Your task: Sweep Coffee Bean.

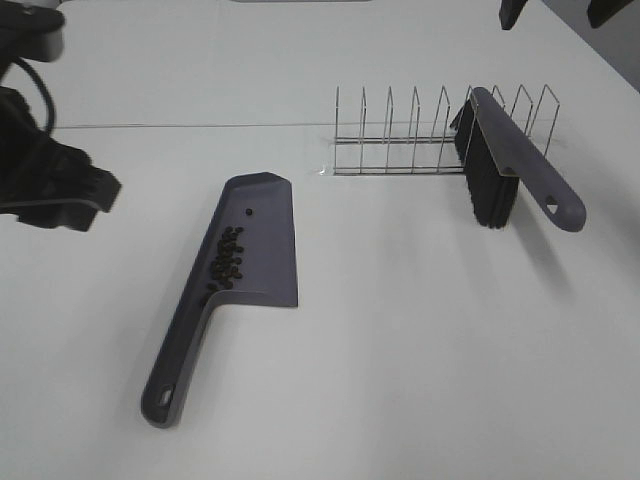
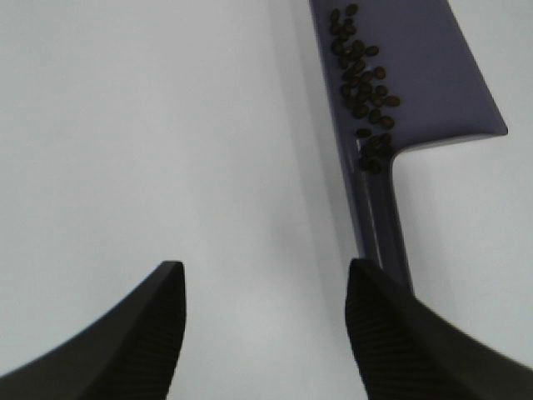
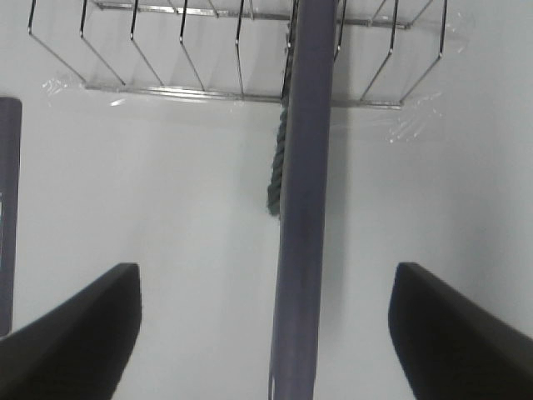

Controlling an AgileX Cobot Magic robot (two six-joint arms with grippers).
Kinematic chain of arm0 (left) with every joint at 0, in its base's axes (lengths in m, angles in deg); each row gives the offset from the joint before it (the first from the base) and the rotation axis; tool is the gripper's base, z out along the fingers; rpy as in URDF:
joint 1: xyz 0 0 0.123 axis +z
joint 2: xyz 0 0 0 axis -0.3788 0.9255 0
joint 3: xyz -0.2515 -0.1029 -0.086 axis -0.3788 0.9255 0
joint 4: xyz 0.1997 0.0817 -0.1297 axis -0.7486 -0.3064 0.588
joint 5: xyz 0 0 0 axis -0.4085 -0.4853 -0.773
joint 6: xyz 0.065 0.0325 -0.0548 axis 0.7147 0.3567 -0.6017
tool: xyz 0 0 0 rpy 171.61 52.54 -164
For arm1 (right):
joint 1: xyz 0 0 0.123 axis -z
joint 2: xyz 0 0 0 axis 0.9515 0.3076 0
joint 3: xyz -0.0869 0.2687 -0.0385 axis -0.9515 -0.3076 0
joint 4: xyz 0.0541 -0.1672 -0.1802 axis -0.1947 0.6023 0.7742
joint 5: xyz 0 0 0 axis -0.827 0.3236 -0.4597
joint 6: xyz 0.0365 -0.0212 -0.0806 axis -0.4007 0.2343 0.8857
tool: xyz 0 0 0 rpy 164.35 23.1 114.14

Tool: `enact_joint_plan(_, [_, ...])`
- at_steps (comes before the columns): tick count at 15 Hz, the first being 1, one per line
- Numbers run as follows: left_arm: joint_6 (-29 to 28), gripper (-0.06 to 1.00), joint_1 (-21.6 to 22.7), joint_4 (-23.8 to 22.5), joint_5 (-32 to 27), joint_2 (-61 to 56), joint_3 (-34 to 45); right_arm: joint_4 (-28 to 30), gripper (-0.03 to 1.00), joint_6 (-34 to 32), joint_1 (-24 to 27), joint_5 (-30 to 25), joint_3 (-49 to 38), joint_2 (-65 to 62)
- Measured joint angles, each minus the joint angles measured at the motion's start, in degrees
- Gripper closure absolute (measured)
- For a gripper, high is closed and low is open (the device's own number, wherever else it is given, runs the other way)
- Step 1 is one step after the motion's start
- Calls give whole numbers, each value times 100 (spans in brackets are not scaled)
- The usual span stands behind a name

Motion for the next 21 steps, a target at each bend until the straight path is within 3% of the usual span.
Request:
enact_joint_plan(3, [0, 39, 0, -29, -1175, -1197, 17, -34, 20, 206, 0, -6, -1215, -1054])
enact_joint_plan(6, [0, 38, 0, -52, -1874, -2309, 281, -34, 20, 298, 0, -6, -2303, -1988])
enact_joint_plan(7, [0, 38, 0, -40, -2212, -3209, 607, -34, 20, 338, 0, -6, -3146, -2802])
enact_joint_plan(13, [126, 38, 0, 327, -2452, -5518, 1730, -40, 20, 395, 0, -6, -5449, -4750])
enact_joint_plan(15, [745, 38, 0, 762, -2464, -5959, 2080, -40, 20, 401, 0, -6, -6268, -5529])
enact_joint_plan(17, [1719, 38, 0, 1375, -2378, -6108, 2235, -40, 20, 556, 0, -11, -7059, -6600])
enact_joint_plan(21, [2813, 38, 0, 1948, -1627, -6113, 2424, -160, 20, 928, 0, 327, -7511, -8371])
